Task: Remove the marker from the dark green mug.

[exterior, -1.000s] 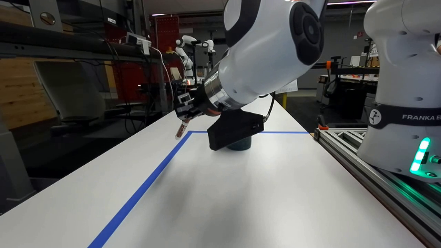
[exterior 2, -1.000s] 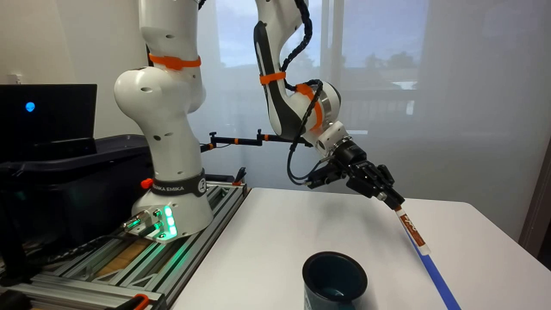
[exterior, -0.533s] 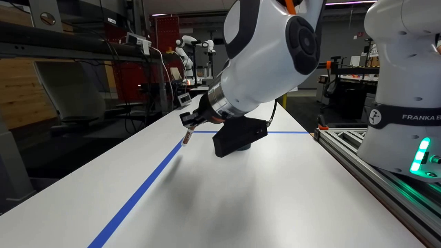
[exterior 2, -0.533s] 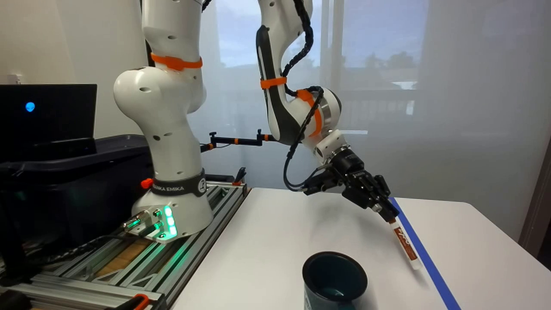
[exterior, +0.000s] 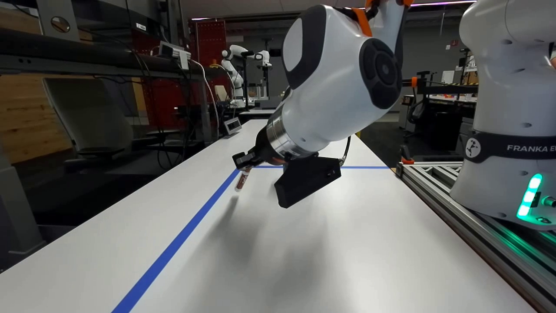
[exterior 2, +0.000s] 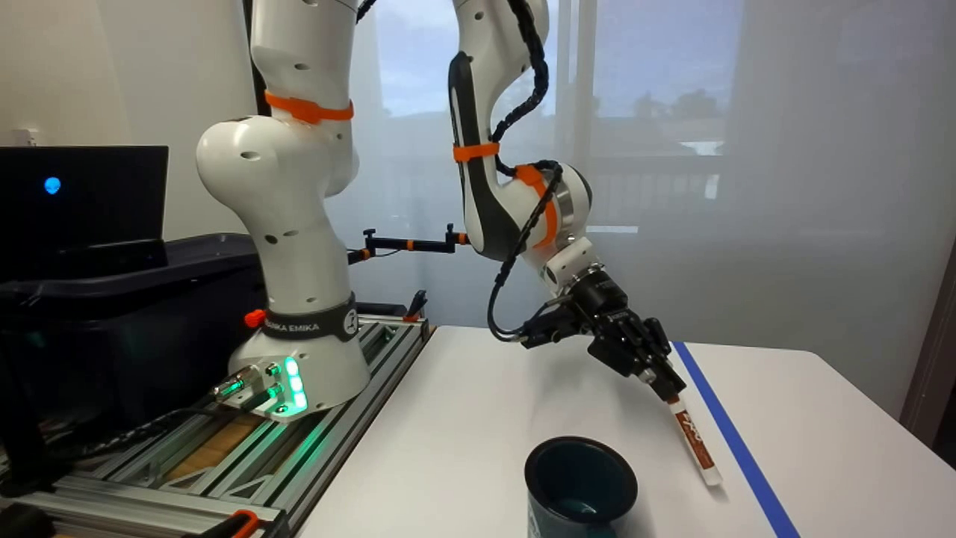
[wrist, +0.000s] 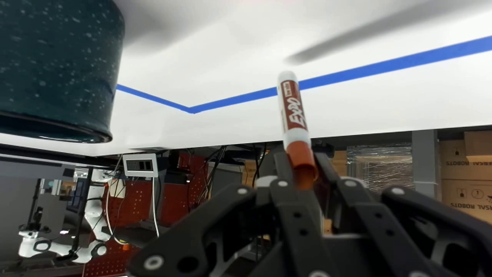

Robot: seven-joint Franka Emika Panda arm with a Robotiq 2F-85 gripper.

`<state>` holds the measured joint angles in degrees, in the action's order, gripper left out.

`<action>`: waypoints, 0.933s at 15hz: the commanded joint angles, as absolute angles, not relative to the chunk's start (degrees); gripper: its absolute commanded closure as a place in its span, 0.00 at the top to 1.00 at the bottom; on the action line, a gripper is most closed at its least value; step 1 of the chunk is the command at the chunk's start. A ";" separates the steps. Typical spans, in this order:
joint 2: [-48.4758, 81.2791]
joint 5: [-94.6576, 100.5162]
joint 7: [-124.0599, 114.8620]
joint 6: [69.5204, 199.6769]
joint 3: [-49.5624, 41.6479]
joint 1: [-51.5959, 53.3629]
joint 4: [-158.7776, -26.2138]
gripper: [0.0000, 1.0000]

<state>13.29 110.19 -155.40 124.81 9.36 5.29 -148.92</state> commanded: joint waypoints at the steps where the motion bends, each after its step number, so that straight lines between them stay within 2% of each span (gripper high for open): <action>1: 14.74 113.03 -158.26 124.58 9.24 4.65 -148.32 0.05; 14: 19.58 115.55 -158.23 120.28 9.36 3.90 -147.59 0.05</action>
